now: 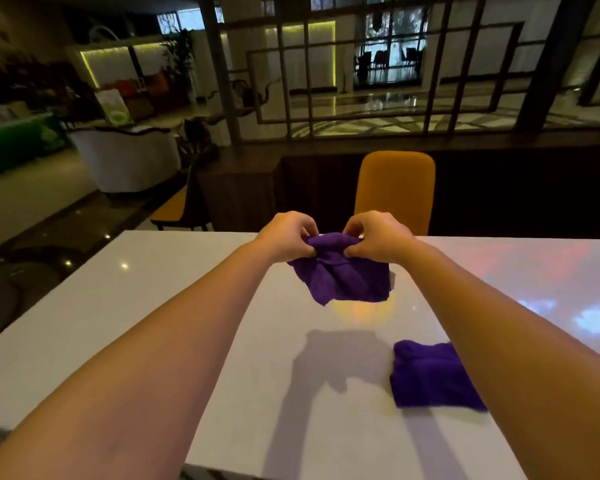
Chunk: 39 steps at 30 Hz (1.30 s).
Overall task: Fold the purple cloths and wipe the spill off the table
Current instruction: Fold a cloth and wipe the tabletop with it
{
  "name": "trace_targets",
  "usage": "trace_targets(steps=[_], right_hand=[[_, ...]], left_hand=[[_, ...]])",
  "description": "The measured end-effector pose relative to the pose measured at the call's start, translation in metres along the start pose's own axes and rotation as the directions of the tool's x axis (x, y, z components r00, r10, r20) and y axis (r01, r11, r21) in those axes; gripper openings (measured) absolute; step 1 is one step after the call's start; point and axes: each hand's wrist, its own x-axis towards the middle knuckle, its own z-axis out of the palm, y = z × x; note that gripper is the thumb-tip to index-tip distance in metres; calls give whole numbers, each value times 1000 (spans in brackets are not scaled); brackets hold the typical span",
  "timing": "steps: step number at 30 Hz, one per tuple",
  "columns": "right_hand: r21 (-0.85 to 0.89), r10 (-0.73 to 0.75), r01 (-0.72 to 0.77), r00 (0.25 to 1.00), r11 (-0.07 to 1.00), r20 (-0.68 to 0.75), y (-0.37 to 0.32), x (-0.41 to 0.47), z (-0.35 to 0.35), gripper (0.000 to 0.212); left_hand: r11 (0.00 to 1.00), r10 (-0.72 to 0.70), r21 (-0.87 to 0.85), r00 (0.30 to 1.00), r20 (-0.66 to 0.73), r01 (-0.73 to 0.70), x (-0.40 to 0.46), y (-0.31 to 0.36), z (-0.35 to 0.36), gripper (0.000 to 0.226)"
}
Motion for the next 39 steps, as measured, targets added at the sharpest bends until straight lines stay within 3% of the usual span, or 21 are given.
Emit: trace_targets(steps=[6, 16, 24, 27, 30, 32, 34, 37, 39], right_hand=[[11, 122, -124, 986, 992, 116, 7, 12, 68, 26], [-43, 175, -169, 951, 985, 256, 31, 20, 162, 15], [-50, 252, -247, 943, 968, 218, 48, 25, 233, 12], [-46, 310, -307, 948, 950, 66, 40, 18, 267, 30], [-105, 410, -403, 911, 909, 52, 35, 6, 295, 57], [-176, 439, -424, 897, 889, 59, 34, -2, 311, 75], [-209, 464, -449, 885, 869, 26, 30, -8, 324, 84], [-255, 480, -478, 875, 841, -57, 23, -8, 340, 86], [-259, 488, -500, 866, 827, -112, 17, -1, 348, 82]], left_hand=[[998, -69, 8, 992, 103, 68, 6, -57, 39, 20], [992, -126, 3, 972, 201, 128, -1, -137, 111, 20], [996, -89, 35, 950, 301, 83, 11, -190, 152, 17], [998, -12, -60, 937, 349, 35, 5, -214, 158, 25], [997, 44, -68, 962, 270, -26, -9, -245, 158, 56], [996, 42, 65, 982, 182, -55, -21, -277, 153, 73], [971, 26, 234, 997, 79, -44, -36, -316, 146, 72], [903, -131, 399, 987, -89, 156, -63, -373, 134, 66], [859, -297, 388, 942, -155, 335, -79, -402, 130, 60]])
